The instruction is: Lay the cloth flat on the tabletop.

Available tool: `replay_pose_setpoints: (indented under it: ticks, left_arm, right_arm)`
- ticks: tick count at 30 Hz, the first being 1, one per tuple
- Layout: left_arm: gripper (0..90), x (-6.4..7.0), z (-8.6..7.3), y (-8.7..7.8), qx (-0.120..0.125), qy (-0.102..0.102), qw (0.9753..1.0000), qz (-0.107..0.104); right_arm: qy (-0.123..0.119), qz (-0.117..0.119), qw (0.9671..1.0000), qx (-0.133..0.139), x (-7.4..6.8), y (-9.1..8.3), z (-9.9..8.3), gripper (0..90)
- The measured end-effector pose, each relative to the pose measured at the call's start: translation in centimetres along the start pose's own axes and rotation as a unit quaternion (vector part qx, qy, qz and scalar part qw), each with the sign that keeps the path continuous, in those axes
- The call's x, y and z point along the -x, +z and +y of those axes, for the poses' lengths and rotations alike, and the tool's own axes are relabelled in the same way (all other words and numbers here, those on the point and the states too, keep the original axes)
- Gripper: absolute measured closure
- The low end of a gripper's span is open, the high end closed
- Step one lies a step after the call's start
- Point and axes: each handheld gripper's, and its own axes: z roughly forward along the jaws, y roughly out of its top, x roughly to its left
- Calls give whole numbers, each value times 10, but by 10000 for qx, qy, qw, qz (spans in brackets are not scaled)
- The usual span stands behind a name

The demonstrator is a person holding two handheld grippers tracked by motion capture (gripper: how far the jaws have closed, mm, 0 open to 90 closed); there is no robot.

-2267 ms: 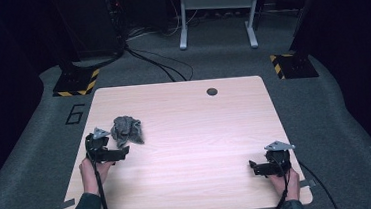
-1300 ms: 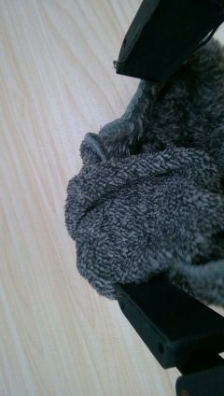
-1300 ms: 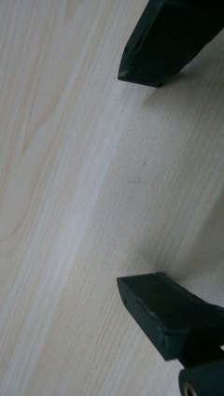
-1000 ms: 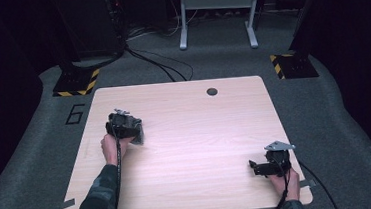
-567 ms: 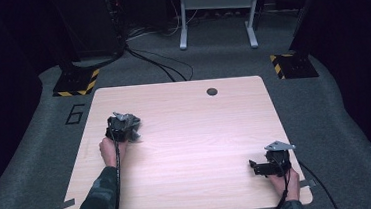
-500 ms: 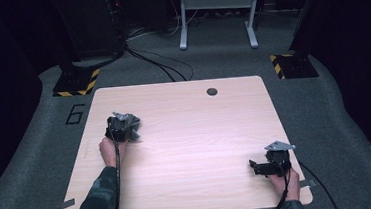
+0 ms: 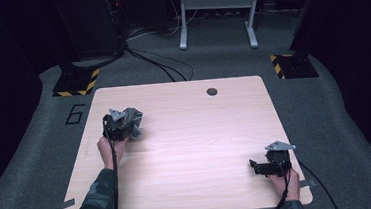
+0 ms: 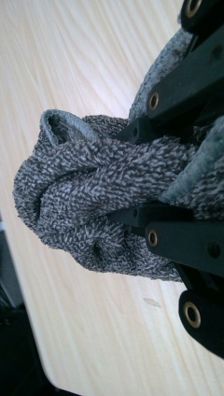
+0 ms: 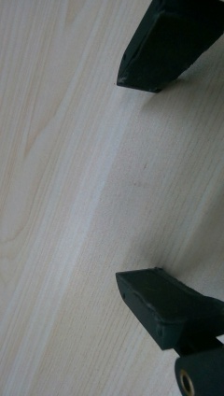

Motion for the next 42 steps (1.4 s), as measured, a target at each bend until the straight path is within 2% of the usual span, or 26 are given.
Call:
replay_pose_setpoints:
  ticks: [3, 5, 7, 10, 17, 22, 30, 31, 33, 37, 38, 39, 41, 42]
  left_arm:
    - [696, 7, 4, -9, 78, 68, 9999, -126]
    - [696, 11, 5, -15, 111, 214, 9995, -200]
    - [695, 15, 6, -22, 161, 219, 9991, -338]
    - [696, 21, 6, -29, 209, 312, 9984, -411]
    - [694, 38, 3, -44, 210, 524, 9959, -701]
    - [693, 55, 2, -50, 286, 646, 9939, -843]
    - [691, 84, 3, -58, 353, 838, 9892, -1148]
    - [691, 92, 4, -60, 317, 955, 9874, -1224]
    - [690, 97, 4, -60, 330, 971, 9869, -1248]
    - [689, 114, 4, -62, 328, 1036, 9836, -1440]
    - [688, 121, 3, -61, 318, 1071, 9821, -1517]
    - [688, 121, 3, -61, 318, 1071, 9821, -1517]
    - [687, 135, 1, -59, 291, 1111, 9800, -1628]
    - [687, 135, 1, -59, 291, 1111, 9800, -1628]
  right_arm:
    - [0, 0, 10000, 0, 0, 0, 0, 57]
    - [0, 0, 10000, 0, 0, 0, 0, 57]
    - [1, 0, 10000, -1, 0, 0, 0, 57]
    - [1, 0, 10000, 0, 0, 0, 0, 57]
    - [0, 0, 10000, 1, 0, 0, 0, 57]
    - [2, -1, 10000, 0, 0, 0, 0, 57]
    - [1, -1, 10000, 0, 0, 0, 0, 57]
    - [1, -1, 10000, 0, 0, 0, 0, 57]
    - [3, -1, 10000, 1, 0, 0, 0, 57]
    - [3, -1, 10000, 0, 0, 0, 0, 57]
    - [2, -2, 10000, 1, 0, 0, 0, 58]
    - [1, -2, 10000, 1, 0, 0, 0, 57]
    - [2, -2, 10000, 0, 0, 0, 0, 58]
    - [2, -2, 10000, 0, 0, 0, 0, 58]
